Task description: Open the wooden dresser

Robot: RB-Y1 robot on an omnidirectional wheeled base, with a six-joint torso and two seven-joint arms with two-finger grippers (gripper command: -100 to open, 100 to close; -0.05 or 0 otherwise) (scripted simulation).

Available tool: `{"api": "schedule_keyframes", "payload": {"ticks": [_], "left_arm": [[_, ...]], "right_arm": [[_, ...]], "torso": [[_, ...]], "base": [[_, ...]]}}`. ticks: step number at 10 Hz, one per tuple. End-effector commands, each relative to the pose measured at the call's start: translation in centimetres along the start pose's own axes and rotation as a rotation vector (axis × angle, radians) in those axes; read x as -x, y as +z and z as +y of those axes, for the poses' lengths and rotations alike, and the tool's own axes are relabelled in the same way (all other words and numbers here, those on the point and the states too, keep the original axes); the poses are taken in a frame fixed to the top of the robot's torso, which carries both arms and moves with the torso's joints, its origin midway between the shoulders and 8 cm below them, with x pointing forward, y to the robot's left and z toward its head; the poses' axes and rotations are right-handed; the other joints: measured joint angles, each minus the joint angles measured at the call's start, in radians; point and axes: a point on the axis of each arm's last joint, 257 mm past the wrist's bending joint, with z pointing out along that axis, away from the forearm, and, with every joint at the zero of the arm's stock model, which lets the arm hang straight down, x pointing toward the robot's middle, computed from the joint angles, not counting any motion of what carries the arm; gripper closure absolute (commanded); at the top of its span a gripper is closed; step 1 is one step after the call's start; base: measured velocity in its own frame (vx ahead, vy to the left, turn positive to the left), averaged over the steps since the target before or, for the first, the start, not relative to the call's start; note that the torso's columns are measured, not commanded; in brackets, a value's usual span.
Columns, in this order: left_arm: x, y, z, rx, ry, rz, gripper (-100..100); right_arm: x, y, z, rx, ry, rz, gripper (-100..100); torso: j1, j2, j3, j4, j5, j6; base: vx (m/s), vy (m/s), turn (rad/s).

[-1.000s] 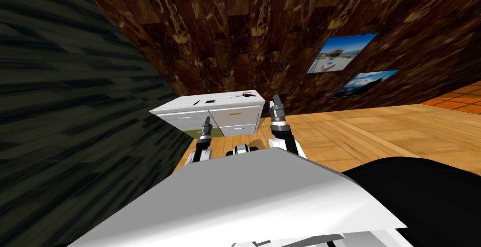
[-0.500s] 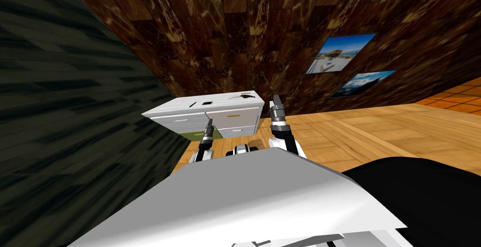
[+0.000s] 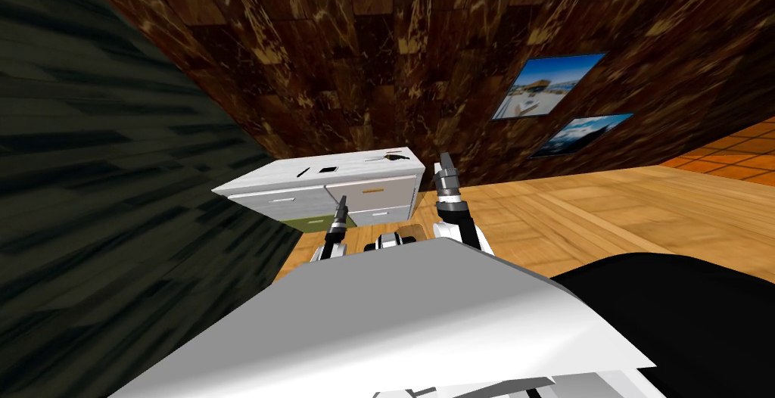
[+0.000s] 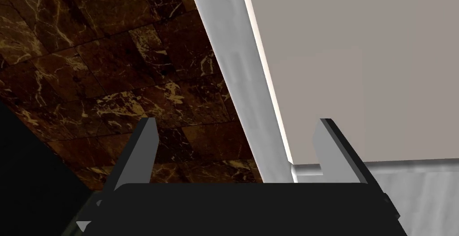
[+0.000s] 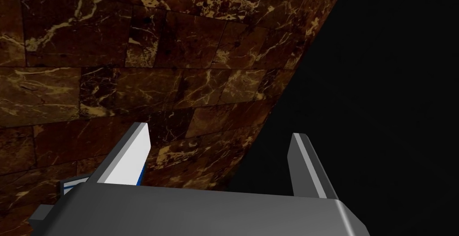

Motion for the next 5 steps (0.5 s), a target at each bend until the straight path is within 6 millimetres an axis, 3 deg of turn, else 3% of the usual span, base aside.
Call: {"api": "schedule_keyframes", "payload": {"ticks": [1, 5], "left_arm": [[-1.1, -0.4, 2.4, 0.043, -0.009, 0.014, -100], [-3.3, -1.3, 5.6, 0.106, -0.043, 0.027, -100]], "right_arm": [[0.0, 0.0, 0.0, 0.000, 0.000, 0.000, 0], [0.0, 0.0, 0.0, 0.000, 0.000, 0.000, 0]], "torso": [[0.000, 0.000, 0.000, 0.000, 0.000, 0.000], [0.000, 0.001, 0.001, 0.000, 0.000, 0.000]], "base": [[0.099, -0.040, -0.033], [0.088, -0.037, -0.034]]}}
